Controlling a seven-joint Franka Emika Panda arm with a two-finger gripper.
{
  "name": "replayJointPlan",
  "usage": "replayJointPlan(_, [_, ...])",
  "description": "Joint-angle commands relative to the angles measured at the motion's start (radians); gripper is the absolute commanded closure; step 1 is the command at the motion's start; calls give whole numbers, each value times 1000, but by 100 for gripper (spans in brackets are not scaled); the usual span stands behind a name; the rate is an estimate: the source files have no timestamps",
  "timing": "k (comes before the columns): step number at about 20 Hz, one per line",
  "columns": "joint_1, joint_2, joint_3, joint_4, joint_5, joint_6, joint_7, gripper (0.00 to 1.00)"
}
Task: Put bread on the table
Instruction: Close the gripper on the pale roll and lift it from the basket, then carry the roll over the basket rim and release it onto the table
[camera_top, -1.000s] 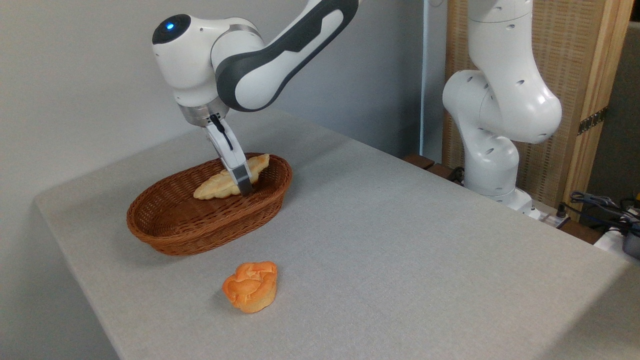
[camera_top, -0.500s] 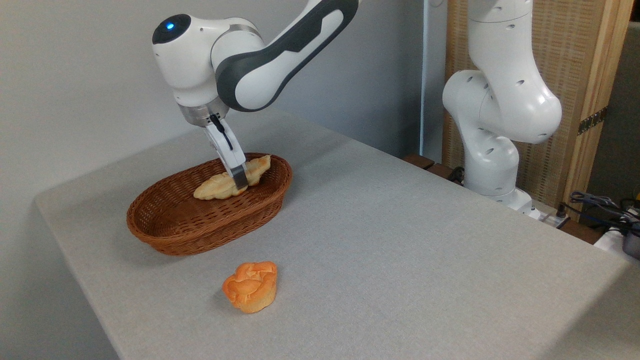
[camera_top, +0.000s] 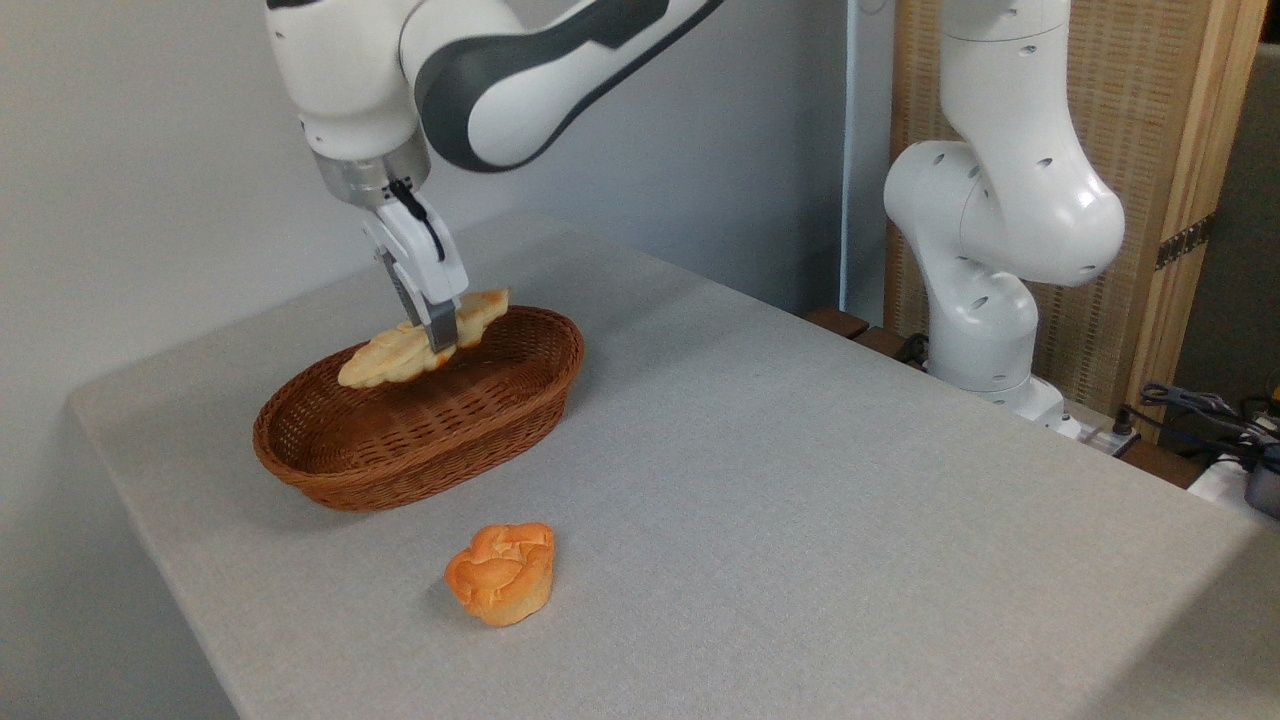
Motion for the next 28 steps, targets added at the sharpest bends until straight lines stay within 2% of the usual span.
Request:
replayJointPlan(1, [-6,-57,91,27,10,-157,53,68])
replayJointPlan(3, [-9,-94,154,20,40,-246,177,59])
replayJointPlan(5, [-12,-117,214,-14,45,-256,263,49])
replayJointPlan(6, [-12,-117,225,-26,65,-254,287,46])
replayJointPlan(7, [-12,-117,230,-38,111,-250,304,38])
replayJointPlan(8, [-12,-116,233,-54,166,-246,318,25])
replayJointPlan(9, [-12,-116,245,-63,191,-245,330,14])
replayJointPlan(12, [-12,-114,274,-95,202,-245,357,0])
replayJointPlan(19, [-10,-116,308,-82,208,-243,363,0])
replayJointPlan(24, [-9,-110,319,76,205,-245,344,0])
replayJointPlan(26, [2,-108,314,131,202,-245,293,0])
replayJointPlan(28, [37,-107,293,161,200,-243,210,0])
